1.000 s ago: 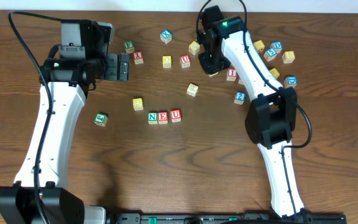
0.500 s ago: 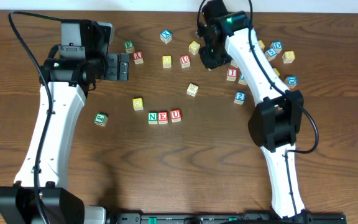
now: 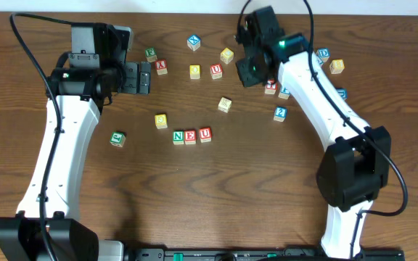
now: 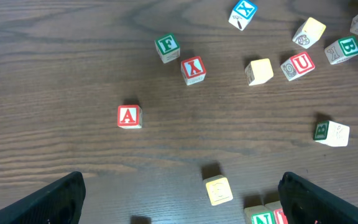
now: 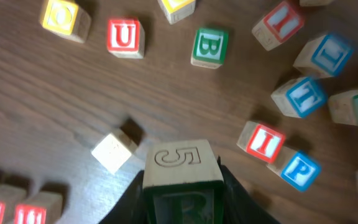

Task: Spell out NEURIPS
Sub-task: 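Carry the green R block down toward the right of the red U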

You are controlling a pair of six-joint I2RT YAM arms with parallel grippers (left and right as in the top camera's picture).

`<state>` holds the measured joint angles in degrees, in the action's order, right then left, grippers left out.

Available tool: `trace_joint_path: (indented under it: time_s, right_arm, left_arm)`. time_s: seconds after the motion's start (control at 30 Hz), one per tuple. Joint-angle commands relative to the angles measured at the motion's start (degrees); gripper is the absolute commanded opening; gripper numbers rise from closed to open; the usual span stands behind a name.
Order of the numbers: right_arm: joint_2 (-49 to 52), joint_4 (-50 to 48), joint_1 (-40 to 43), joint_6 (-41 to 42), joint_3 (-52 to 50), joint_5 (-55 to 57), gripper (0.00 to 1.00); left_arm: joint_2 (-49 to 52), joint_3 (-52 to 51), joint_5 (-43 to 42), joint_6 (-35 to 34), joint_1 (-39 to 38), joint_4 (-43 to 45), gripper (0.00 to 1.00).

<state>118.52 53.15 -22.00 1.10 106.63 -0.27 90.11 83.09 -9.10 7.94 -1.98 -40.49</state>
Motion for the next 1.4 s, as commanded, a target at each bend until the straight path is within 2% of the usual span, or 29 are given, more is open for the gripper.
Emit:
trace_joint_path:
  time_s: [0.0,0.27,0.5,0.83,1.37]
  right_arm:
    - [-4.0,-2.6,-0.5,4.8,-7.9,0.4,0.18]
    - [-12.0,-9.7,-3.0,9.8,-22.4,0.3,0.2]
    - [-14.0,-12.2,-6.4,13.9,-29.0,0.4,0.16]
    - [-13.9,-13.3,-9.2,18.8,-30.7,4.8,0.17]
    - [-12.4,-13.4,-11.9,24.1,-31.6,5.5,0.15]
  left_arm:
    - [-0.2,1.5,-0.3,0.6,0.2,0.0,0.98]
    - [-0.2,1.5,-0.3,0.6,0.2,0.0,0.98]
    - [-0.2,1.5,-0.3,0.6,0.2,0.0,0.98]
    - [-0.2,1.5,-0.3,0.6,0.2,0.0,0.98]
    - [-0.2,1.5,-0.3,0.6,0.2,0.0,0.98]
